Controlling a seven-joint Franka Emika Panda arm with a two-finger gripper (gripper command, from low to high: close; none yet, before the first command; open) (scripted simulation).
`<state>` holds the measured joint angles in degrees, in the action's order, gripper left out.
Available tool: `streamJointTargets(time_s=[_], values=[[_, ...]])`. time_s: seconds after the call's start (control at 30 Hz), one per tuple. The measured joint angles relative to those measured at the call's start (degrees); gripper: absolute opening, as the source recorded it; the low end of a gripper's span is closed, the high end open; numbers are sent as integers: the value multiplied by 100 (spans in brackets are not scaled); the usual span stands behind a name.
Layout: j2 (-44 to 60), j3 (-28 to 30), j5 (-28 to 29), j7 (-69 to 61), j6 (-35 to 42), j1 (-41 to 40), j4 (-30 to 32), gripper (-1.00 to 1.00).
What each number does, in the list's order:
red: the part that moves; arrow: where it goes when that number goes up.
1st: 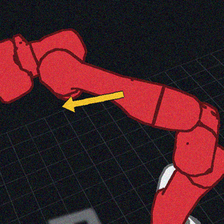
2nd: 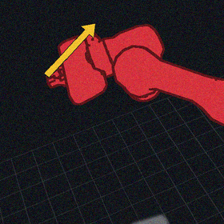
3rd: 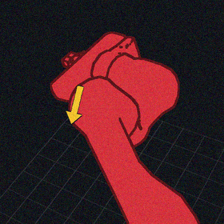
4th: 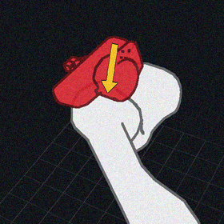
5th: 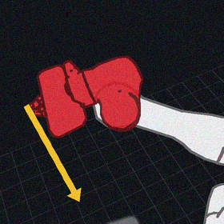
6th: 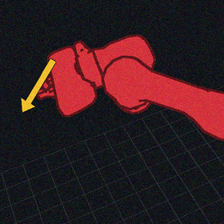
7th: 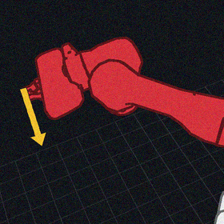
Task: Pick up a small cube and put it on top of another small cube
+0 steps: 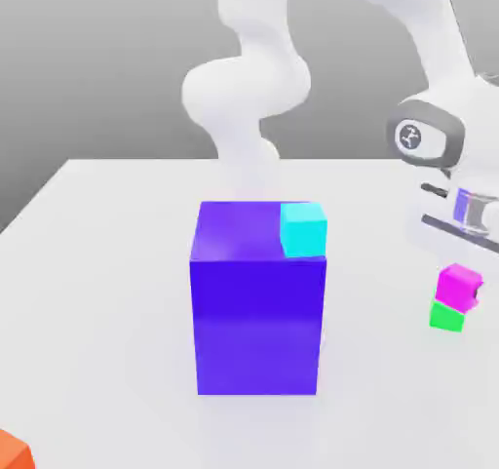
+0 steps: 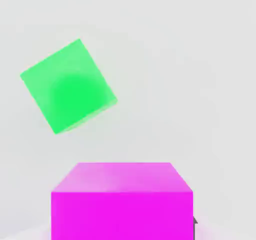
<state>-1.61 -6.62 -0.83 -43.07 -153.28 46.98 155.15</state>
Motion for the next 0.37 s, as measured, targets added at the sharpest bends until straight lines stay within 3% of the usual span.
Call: streamJointTargets(time_s=[0.1,0.27,0.3,0.37], values=[[-79,-92,-13,-222,-128,223,191,-100],[805,15,320,-20,-993,262,176,-100],[924,48,380,24,-1104,280,172,100],[924,48,380,24,-1104,280,172,100]])
